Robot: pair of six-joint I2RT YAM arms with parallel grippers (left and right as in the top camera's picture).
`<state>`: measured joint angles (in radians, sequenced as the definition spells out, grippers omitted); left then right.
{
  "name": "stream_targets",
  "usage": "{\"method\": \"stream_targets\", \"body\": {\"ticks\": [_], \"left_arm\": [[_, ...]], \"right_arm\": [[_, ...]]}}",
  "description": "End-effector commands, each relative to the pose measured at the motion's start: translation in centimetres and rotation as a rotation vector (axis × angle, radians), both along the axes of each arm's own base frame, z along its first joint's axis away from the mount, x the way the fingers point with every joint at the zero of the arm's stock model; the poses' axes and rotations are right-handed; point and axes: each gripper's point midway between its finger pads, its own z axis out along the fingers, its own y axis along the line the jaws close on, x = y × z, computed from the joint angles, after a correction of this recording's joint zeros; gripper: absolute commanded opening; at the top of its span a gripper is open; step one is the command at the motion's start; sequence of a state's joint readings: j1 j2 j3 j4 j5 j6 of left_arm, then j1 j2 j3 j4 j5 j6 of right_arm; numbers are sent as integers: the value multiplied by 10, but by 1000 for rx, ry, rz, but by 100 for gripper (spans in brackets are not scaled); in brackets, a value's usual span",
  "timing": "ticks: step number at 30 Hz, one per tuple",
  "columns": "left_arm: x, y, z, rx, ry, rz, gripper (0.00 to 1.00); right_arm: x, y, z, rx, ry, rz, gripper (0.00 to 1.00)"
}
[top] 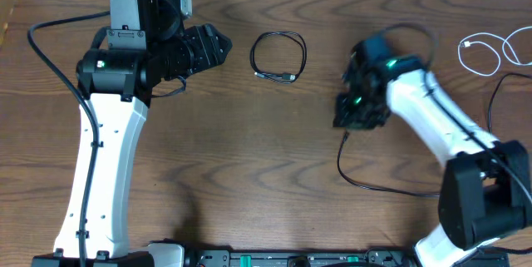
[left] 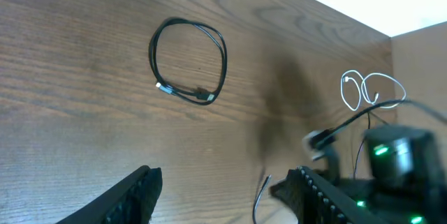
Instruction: Untangle cables
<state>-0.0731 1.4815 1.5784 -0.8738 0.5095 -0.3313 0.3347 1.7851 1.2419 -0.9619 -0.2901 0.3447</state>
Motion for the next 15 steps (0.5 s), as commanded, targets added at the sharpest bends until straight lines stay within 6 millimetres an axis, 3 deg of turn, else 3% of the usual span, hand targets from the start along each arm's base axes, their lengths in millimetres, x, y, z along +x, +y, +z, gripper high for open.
{"method": "stream_targets", "body": {"ticks": [1,8,15], "left_arm": [[-1,1,-3,19,-2,-13,62],[-1,1,-4,19,-1,-13,62],[-1,1,-4,19,-1,-13,63]], "right_arm": [[-13,0,-16,-75,25,-93,33],[-28,-14,-35,-176,38,-112,39],[-24,-19,-57,-186,-10,-137,40]]}}
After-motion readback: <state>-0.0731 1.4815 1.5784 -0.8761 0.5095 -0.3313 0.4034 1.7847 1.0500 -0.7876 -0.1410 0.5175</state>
